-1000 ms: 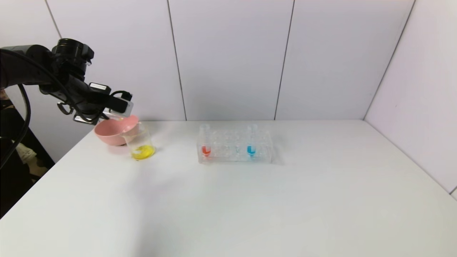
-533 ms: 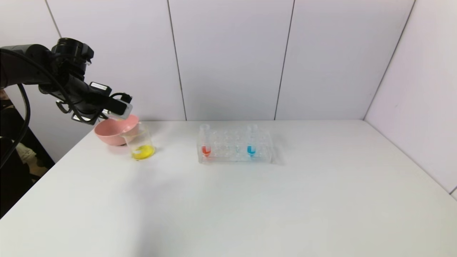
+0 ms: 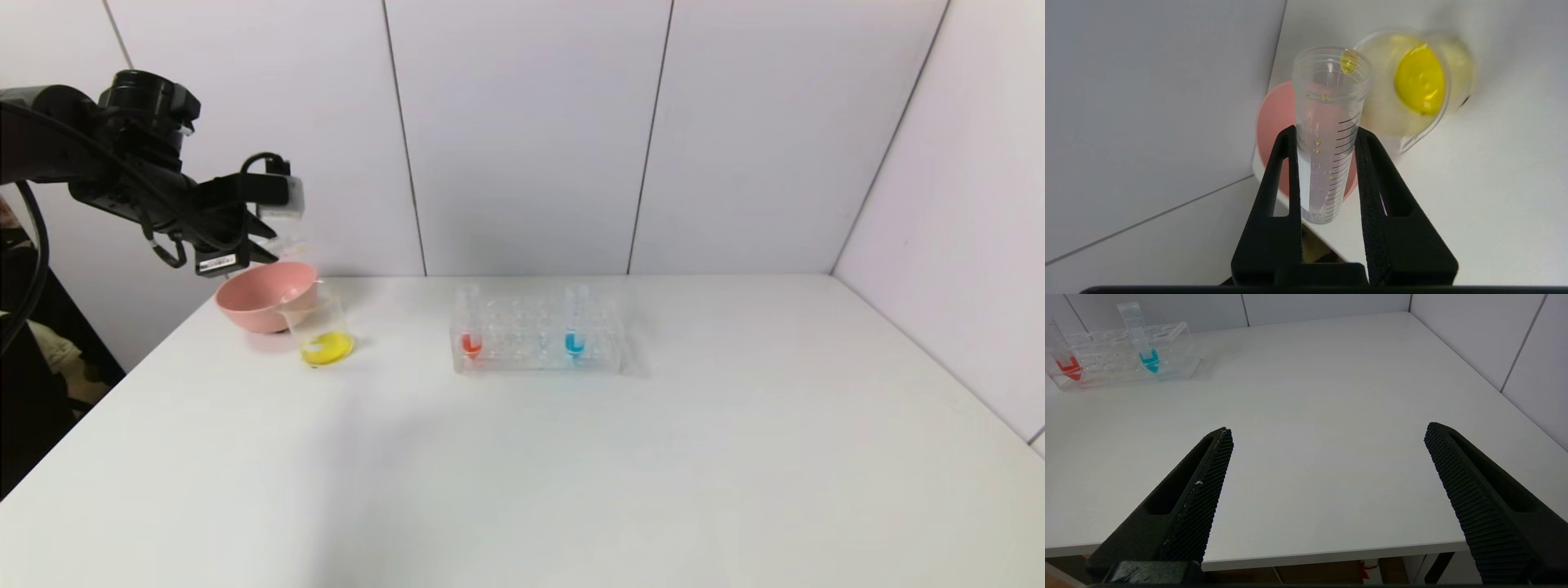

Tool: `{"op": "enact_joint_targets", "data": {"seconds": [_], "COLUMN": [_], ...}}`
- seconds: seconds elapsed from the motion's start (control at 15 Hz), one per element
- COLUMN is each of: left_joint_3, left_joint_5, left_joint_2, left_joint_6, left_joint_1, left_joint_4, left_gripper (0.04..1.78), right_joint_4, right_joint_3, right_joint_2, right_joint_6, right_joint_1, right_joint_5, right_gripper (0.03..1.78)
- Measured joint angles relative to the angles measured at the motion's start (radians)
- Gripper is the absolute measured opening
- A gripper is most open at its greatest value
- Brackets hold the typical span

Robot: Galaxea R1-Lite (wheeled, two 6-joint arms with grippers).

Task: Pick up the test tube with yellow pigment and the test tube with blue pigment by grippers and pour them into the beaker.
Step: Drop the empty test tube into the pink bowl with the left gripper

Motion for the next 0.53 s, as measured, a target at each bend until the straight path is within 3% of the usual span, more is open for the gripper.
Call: {"op": "enact_joint_targets", "data": {"seconds": [0.2,0.53], "left_joint_3": [0.001,0.007], "left_joint_5": [-0.204,-0.245], "left_joint_2": [-0.034,-0.067], "left_joint_6": [-0.303,-0.647], "left_joint_1": [0.020,0.051], "left_joint_4": [-0.002,-0.066], "left_gripper": [0.42,0.42], "right_joint_4": [0.000,0.000], "right_joint_3": [0.000,0.000], "right_joint_2": [0.000,0.000], "right_joint_6": [0.000,0.000], "right_joint_1": [0.000,0.000], "right_joint_5": [0.000,0.000], "right_gripper": [1.71,1.71]}}
